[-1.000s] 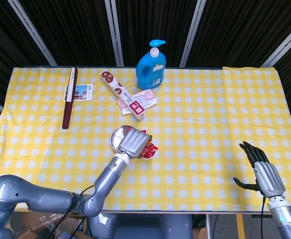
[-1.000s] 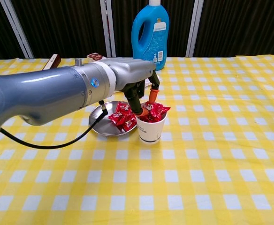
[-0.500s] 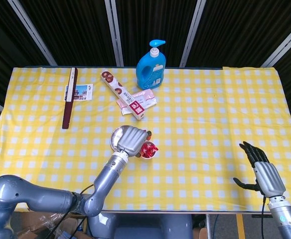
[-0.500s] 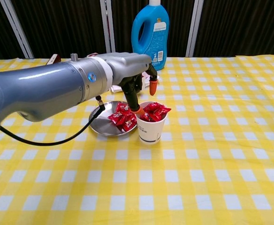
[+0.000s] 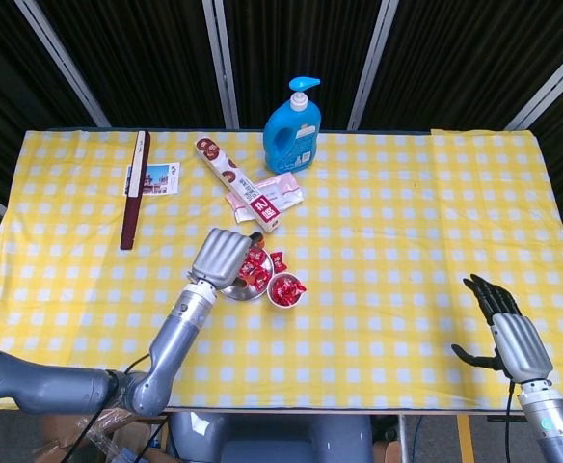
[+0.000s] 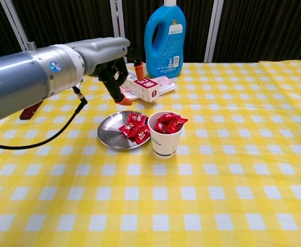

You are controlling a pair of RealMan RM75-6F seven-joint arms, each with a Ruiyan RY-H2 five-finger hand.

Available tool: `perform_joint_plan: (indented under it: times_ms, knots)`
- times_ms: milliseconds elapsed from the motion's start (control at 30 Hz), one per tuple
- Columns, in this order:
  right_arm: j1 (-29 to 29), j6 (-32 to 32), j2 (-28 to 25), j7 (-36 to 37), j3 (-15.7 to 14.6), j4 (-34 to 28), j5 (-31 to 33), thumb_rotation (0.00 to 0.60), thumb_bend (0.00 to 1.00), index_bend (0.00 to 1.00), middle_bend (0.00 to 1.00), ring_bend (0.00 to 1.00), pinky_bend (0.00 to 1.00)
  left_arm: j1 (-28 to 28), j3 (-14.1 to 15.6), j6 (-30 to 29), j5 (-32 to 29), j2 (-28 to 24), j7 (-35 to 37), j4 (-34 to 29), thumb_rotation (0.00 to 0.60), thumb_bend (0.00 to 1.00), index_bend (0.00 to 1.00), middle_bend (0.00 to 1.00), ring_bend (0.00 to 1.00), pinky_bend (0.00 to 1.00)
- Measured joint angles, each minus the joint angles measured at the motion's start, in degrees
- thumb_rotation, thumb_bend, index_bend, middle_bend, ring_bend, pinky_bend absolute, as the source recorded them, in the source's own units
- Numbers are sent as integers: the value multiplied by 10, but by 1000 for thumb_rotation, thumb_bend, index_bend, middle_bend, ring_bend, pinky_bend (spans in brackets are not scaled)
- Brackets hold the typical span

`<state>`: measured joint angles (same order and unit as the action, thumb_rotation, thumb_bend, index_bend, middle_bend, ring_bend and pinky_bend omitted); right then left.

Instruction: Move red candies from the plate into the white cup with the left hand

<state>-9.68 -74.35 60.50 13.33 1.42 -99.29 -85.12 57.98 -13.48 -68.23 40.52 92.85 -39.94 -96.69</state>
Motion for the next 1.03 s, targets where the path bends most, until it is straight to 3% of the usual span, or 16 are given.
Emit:
perform_joint_plan:
  times_ms: [200, 400, 500, 667, 733, 833, 1033]
  knots:
    - [0, 1, 0, 0, 0, 1, 1, 600, 277, 0, 0, 0, 0, -37, 26, -10, 3, -22, 19, -3, 600, 218, 351, 727, 810, 875]
    - [0, 1, 0, -1, 0, 3, 1, 600, 277, 0, 0, 0, 0, -96, 71, -56, 47, -57, 48, -34, 600, 217, 326, 578, 660, 728]
    - [0, 0, 1, -5, 0, 4, 1, 600, 277, 0, 0, 0, 0, -141, 110, -101, 102, -86, 70, -56, 600, 209, 253, 381, 456, 525]
    - [1, -4, 3, -21, -1, 7, -2, 600, 277, 0, 0, 0, 0, -230, 192, -178, 207, -143, 118, -77, 600, 150, 22, 45, 69, 143]
    - [1, -5, 4, -31, -2, 9, -4, 600, 277, 0, 0, 0, 0, -264, 224, -202, 242, -165, 138, -78, 600, 128, 0, 3, 11, 55]
    - [3, -11, 6, -51, -3, 13, -10, 600, 277, 0, 0, 0, 0, -319, 278, -238, 293, -209, 168, -73, 600, 114, 0, 0, 0, 5]
    - [7, -29, 20, -81, -3, 22, -19, 600, 277, 0, 0, 0, 0, -375, 309, -265, 348, -249, 213, -46, 600, 112, 0, 0, 0, 0]
